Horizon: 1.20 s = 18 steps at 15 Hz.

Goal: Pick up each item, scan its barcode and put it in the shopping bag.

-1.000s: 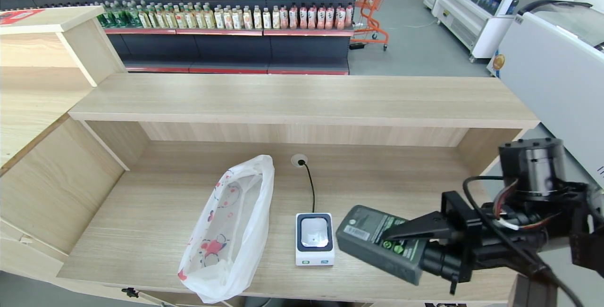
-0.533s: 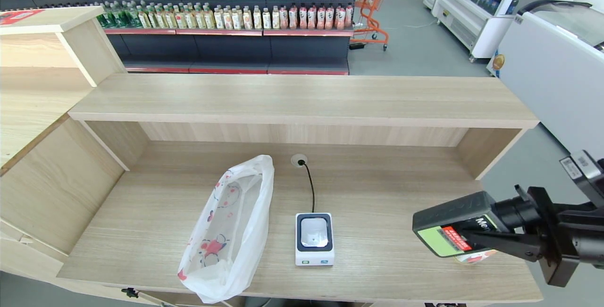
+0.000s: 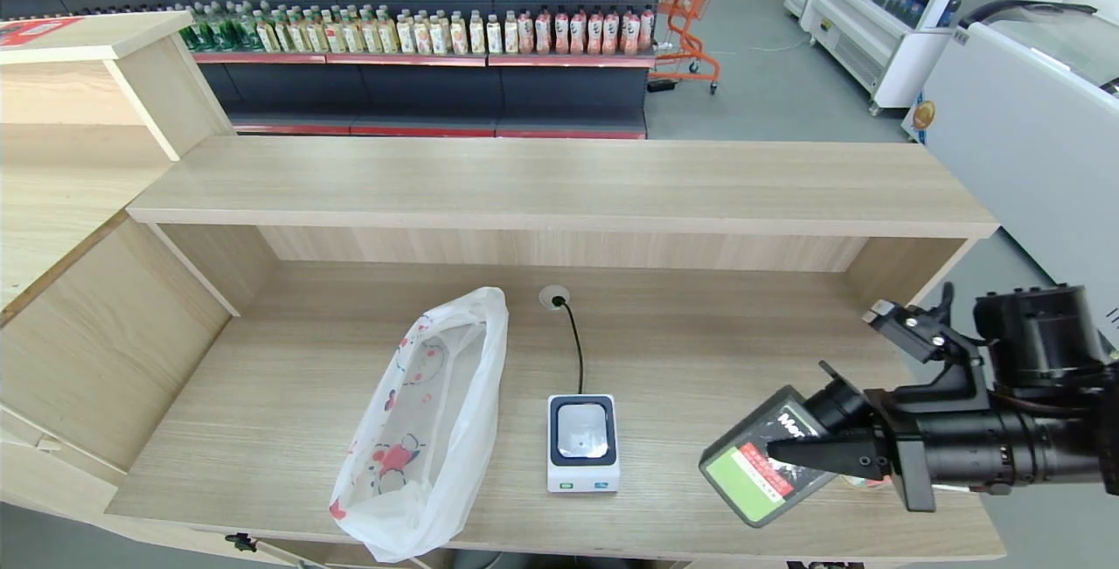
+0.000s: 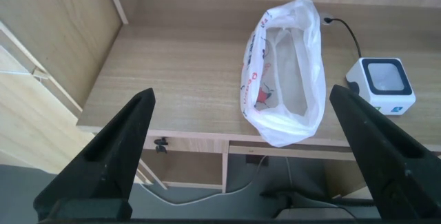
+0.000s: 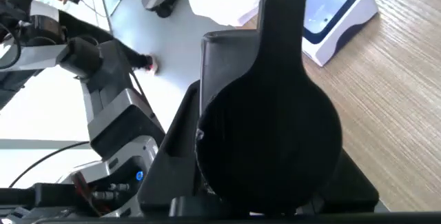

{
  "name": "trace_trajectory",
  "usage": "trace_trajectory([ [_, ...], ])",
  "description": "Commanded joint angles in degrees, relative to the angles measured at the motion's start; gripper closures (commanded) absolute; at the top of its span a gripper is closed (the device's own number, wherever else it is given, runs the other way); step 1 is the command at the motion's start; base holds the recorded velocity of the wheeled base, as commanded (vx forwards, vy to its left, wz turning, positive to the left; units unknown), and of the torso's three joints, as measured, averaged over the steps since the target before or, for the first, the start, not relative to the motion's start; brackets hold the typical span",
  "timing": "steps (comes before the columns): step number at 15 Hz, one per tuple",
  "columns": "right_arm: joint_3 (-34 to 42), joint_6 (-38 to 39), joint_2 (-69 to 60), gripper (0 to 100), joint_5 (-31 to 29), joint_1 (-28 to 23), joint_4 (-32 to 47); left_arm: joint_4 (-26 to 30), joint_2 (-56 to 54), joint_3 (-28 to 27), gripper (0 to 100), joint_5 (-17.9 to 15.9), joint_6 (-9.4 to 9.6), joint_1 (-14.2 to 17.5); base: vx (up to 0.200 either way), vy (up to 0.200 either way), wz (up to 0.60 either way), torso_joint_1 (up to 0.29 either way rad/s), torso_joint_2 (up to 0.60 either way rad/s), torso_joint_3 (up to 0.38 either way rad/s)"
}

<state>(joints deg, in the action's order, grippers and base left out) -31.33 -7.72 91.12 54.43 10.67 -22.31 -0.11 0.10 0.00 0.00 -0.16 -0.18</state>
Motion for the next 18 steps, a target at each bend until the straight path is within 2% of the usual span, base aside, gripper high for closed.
trace_trajectory([
  [1, -5.1, 0.0, 10.0, 100, -0.1, 2.0, -0.4, -0.1, 0.0, 0.0, 0, 0.0, -0.02, 0.1, 0.0, 0.0, 0.0, 0.0, 0.0, 0.0],
  [3, -8.1, -0.1, 14.6, 100, -0.3, 3.0, -1.5, 0.0, 0.0, 0.0, 0, 0.0, -0.02, 0.1, 0.0, 0.0, 0.0, 0.0, 0.0, 0.0],
  [12, -20.7, -0.1, 30.5, 100, -8.6, 11.1, -4.8, 0.0, 0.0, 0.0, 0, 0.0, -0.02, 0.0, 0.0, 0.0, 0.0, 0.0, 0.0, 0.0],
  [18, -34.2, 0.8, 39.5, 100, -13.9, 16.0, -5.0, -0.1, 0.0, 0.0, 0, 0.0, -0.02, 0.0, 0.0, 0.0, 0.0, 0.0, 0.0, 0.0],
])
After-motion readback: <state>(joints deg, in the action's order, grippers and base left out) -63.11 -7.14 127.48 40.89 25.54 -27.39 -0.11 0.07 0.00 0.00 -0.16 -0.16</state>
